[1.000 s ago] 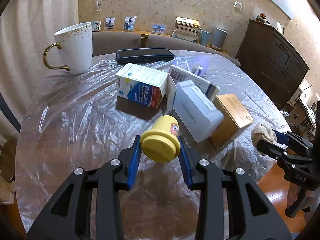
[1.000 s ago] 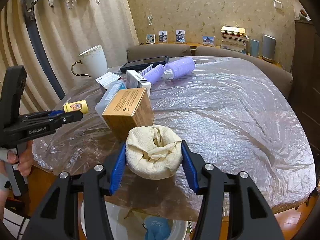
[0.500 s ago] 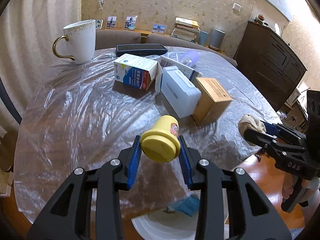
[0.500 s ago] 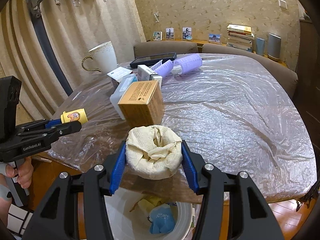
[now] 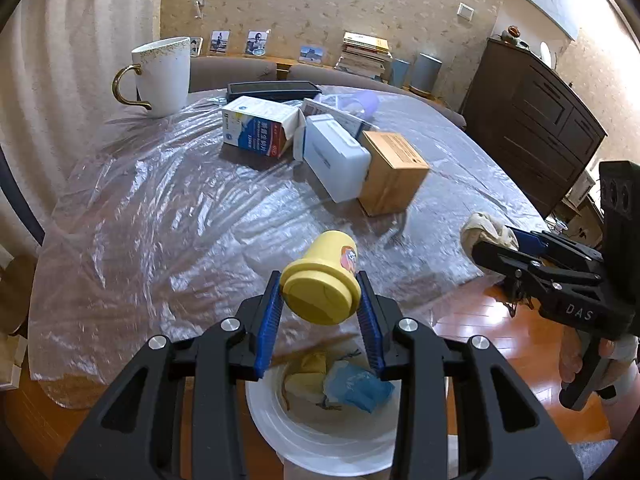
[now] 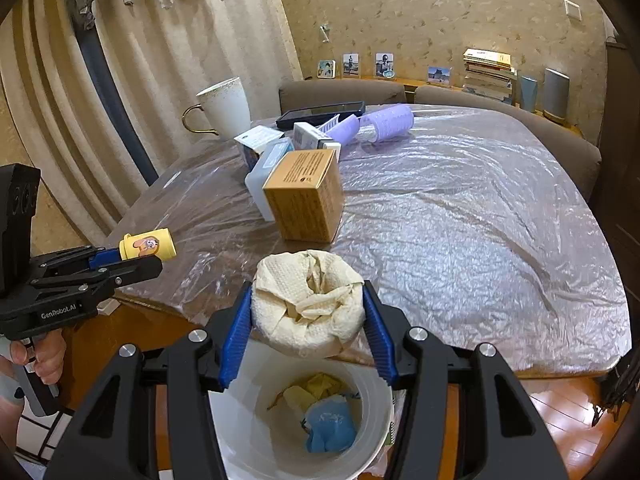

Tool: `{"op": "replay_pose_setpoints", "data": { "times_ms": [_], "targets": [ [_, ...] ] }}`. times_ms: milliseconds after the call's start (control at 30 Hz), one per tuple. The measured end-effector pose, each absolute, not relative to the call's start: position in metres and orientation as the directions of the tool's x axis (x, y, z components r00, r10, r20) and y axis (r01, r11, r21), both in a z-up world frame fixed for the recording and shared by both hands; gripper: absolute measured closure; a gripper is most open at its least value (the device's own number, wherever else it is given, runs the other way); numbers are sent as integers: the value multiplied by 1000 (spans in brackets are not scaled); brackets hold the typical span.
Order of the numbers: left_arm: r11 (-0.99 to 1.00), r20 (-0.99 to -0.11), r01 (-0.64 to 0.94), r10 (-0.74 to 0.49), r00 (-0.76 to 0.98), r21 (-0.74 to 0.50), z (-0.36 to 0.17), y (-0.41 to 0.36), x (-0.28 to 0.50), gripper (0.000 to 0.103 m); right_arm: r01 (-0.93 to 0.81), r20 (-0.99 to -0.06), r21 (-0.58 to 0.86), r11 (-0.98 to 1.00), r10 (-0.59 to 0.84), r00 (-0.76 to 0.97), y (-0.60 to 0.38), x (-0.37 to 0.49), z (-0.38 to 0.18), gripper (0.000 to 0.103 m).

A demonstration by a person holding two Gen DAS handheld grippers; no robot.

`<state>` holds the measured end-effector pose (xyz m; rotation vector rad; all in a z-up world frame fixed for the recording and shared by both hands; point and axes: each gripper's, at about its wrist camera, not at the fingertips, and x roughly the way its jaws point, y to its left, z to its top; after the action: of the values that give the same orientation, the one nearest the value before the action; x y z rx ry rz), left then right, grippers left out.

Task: Collect trash
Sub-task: 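Carry the yellow-capped bottle and cream cloth bundle over the white bucket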

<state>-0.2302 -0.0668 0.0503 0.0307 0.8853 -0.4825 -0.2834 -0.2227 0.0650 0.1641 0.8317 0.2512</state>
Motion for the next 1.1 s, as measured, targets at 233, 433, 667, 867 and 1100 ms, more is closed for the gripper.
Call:
{"op": "replay_pose_setpoints", "data": {
  "times_ms": [233,433,667,867,1100],
  "targets": [
    [886,-761,434,-393,517,-163,48,-70,-247,65,-167,-724,229,959,282,629,-218,-301,64,52],
    [880,-772,449,-392,501,-156,45,-73,-261,65,-169,-735,228,959,283,616,-218,-312,63,52],
    [878,-787,452,-388,480,-157,37,-75,-274,65,-171,-751,223,960,281,597,-218,-325,57,52],
    [881,-796,447,-379,472,-155,32,-75,-281,65,-177,-758,224,958,285,587,-216,-331,54,52],
    [883,-808,446,-365,462,-143,25,-74,-287,65,-180,-769,227,957,289,571,-213,-335,47,52]
  ]
}}
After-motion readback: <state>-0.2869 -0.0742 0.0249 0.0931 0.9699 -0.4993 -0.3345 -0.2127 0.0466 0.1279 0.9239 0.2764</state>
